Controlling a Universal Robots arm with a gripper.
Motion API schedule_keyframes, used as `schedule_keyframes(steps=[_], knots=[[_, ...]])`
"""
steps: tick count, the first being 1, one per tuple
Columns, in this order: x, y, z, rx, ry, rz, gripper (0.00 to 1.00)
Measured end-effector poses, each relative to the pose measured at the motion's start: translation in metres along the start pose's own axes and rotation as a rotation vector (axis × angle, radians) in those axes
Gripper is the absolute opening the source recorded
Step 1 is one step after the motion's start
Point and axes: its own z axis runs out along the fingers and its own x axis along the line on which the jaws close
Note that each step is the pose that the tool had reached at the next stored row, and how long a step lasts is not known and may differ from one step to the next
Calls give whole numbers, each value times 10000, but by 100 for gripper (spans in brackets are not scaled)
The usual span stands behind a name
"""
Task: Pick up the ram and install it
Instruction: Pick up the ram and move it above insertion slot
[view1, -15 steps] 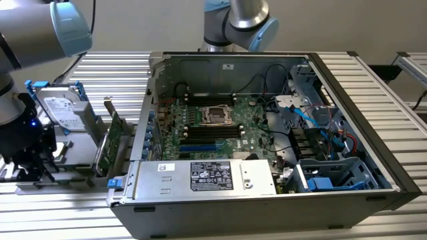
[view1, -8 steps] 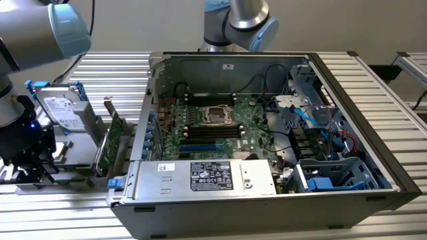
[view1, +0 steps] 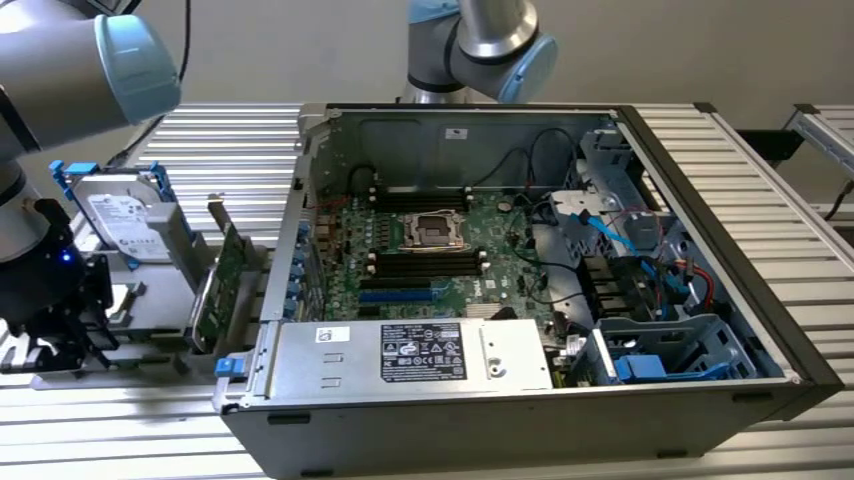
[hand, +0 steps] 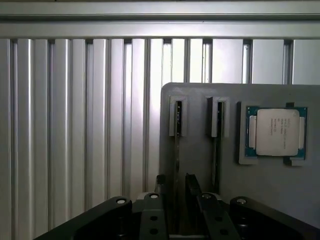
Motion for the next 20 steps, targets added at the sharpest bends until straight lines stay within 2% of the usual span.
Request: schedule_keyframes(steps=[6,9,20], knots=[[6,-2,69,0,-215,-10,30],[20,-3,91,1,-296,-12,30],[65,-30,136,2,-355,-15,30]])
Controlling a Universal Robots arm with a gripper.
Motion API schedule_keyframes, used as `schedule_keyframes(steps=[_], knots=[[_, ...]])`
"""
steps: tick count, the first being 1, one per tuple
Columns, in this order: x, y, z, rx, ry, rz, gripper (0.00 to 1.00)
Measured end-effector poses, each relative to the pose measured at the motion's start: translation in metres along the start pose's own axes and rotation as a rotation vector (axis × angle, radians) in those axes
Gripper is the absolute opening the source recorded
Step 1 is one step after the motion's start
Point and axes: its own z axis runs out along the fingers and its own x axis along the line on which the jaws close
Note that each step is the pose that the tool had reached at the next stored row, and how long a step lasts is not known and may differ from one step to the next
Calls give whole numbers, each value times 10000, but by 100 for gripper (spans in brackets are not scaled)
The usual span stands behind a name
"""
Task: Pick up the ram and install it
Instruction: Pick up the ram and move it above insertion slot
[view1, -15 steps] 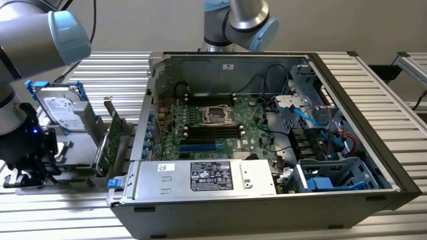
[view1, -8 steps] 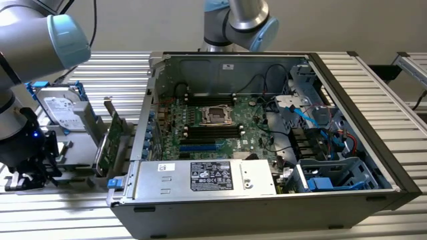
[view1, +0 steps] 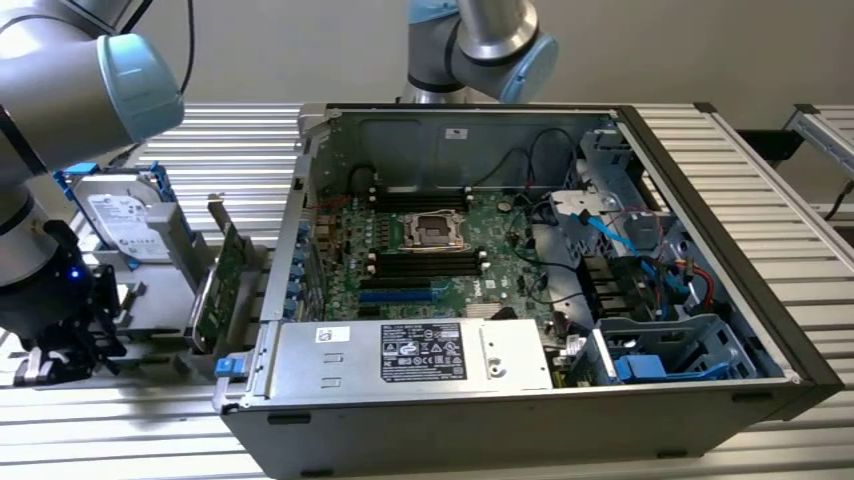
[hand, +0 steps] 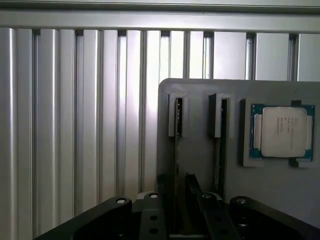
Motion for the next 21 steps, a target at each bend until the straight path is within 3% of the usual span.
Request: schedule_keyframes(steps=[7,15,17,18,21], knots=[[1,-38,7,-1,-39,8,30],[1,-39,17,0,-42,31,30],[1,-39,18,0,-43,35,28],[2,-39,19,-1,-42,36,21],[1,-39,24,-1,-43,43,21]])
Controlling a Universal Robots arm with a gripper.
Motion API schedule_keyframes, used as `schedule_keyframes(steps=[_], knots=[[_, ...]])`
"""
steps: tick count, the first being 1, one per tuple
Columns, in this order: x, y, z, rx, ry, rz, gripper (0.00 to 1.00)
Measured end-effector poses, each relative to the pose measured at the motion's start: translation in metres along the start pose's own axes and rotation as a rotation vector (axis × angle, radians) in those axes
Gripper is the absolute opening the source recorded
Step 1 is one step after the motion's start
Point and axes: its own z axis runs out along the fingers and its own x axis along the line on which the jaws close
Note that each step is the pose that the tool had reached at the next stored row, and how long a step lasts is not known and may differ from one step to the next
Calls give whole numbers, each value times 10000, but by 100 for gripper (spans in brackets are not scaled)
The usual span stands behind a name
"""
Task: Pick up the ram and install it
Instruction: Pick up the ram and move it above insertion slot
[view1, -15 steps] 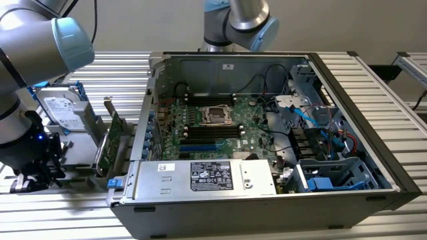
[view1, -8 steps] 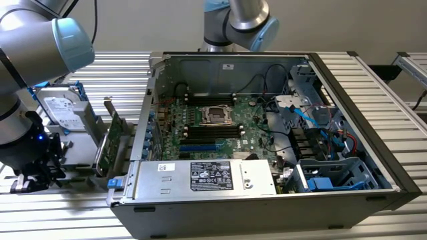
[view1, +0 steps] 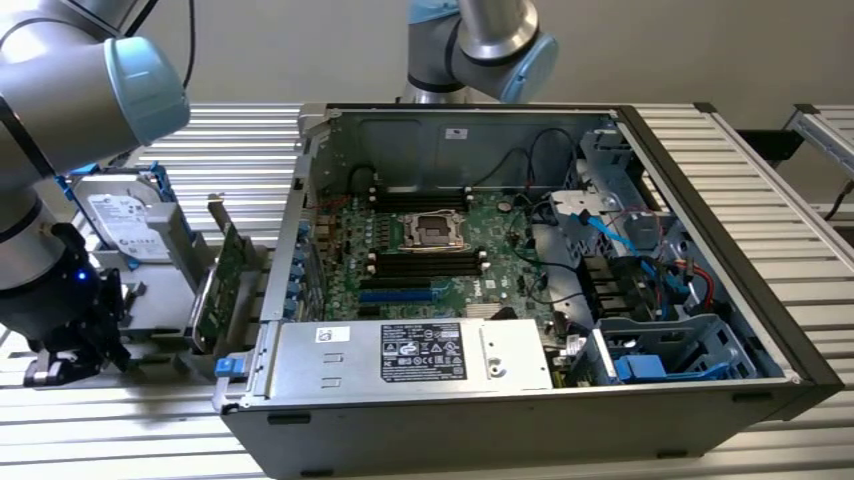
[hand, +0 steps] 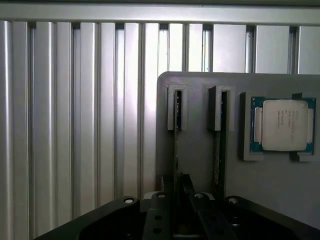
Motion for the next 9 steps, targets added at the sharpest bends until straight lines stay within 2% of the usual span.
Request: schedule_keyframes(steps=[4,9], knots=[[0,0,12,0,-2,43,21],[0,-1,25,-3,0,92,14]])
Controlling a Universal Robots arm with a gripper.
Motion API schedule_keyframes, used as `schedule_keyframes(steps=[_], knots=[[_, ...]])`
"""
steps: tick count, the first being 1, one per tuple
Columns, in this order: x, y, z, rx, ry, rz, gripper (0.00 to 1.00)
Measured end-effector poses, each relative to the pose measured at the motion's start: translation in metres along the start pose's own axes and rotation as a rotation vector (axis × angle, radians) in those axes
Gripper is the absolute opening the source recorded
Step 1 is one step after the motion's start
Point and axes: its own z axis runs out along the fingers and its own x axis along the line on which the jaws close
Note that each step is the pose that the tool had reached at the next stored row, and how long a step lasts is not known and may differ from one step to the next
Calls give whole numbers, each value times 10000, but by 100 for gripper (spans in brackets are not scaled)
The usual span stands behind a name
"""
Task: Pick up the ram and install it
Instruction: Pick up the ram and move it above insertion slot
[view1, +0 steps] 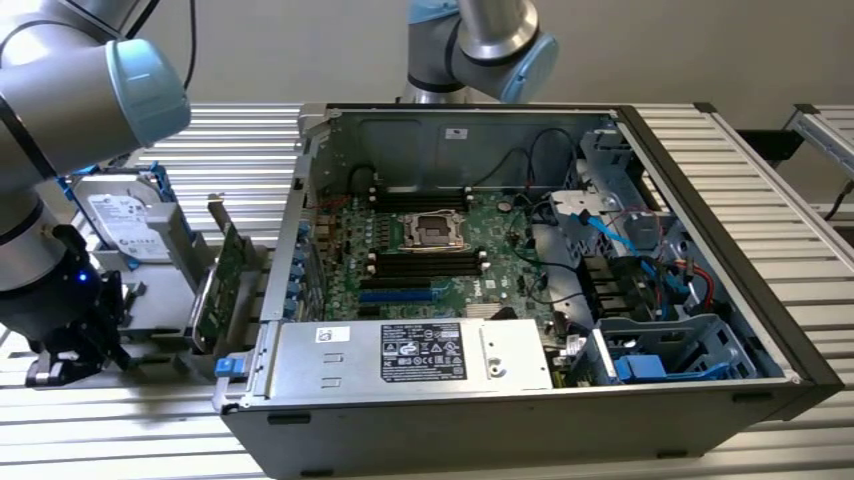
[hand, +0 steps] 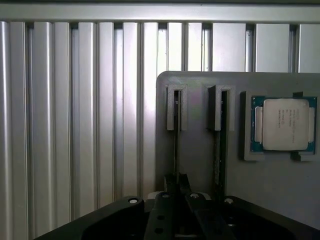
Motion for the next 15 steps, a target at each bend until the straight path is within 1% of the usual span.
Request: schedule_keyframes(steps=[13,15], knots=[[0,-2,34,-2,-3,57,14],[0,-2,35,-15,-5,57,14]])
